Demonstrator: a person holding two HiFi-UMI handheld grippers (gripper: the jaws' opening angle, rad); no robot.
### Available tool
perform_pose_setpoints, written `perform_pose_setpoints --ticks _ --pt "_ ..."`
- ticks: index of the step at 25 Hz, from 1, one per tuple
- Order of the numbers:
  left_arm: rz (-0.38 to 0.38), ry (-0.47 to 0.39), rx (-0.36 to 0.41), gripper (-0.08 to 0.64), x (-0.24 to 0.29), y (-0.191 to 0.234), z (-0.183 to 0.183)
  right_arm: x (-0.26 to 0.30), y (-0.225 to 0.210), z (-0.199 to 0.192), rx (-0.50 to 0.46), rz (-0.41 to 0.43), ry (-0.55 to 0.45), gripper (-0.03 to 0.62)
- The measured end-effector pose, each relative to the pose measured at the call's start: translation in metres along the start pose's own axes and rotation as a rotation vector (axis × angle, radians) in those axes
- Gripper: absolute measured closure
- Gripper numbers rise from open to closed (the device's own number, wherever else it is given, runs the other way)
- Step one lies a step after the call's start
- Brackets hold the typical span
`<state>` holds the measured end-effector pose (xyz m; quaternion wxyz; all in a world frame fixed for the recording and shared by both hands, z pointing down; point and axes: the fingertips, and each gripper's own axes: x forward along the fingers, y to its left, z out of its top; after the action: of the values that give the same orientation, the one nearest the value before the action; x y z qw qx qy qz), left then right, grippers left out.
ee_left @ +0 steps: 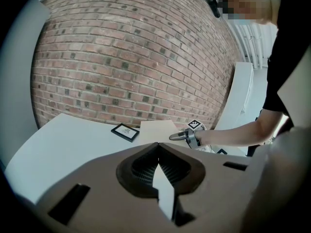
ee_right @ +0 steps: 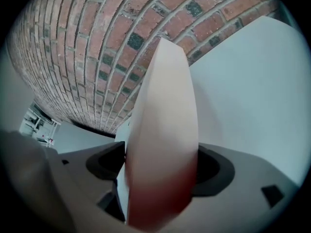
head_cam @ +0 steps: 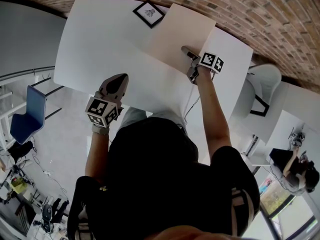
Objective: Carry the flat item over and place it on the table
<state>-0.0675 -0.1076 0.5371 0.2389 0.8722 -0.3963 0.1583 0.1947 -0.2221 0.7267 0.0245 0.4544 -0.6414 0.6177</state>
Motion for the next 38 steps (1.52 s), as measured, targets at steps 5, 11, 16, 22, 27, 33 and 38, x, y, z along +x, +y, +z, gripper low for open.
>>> perform_pose_setpoints --ticks 5,11,16,22,27,33,38 --pt "-0.004 0.011 0.001 0.557 0.002 -0.003 -0.002 -0.003 -0.012 0.004 -0.053 -0.064 -0.004 0.162" --pt "-0.008 0.02 -0.003 0.557 0.003 -0.006 -0.004 -0.008 -0.031 0.01 -0.136 -0.174 -0.023 0.147" --pt "0.003 0.018 -0.001 0.557 0.001 -0.005 -0.006 -0.017 -0.039 0.021 -0.28 -0.295 -0.048 0.147" --pt "0.008 0.008 0.002 0.557 -0.006 -0.005 -0.006 -0.025 -0.033 0.019 -0.346 -0.351 -0.047 0.149" --pt "0.009 -0.011 0.014 0.557 -0.013 -0.005 -0.002 -0.036 -0.016 0.012 -0.455 -0.414 -0.036 0.149" --pt "0.023 -0.049 0.033 0.557 -0.02 -0.003 0.009 -0.05 0.019 0.0 -0.582 -0.448 -0.049 0.208" --pt "0.025 -0.089 0.013 0.557 -0.027 0.003 0.019 -0.063 0.061 -0.013 -0.689 -0.444 -0.092 0.328"
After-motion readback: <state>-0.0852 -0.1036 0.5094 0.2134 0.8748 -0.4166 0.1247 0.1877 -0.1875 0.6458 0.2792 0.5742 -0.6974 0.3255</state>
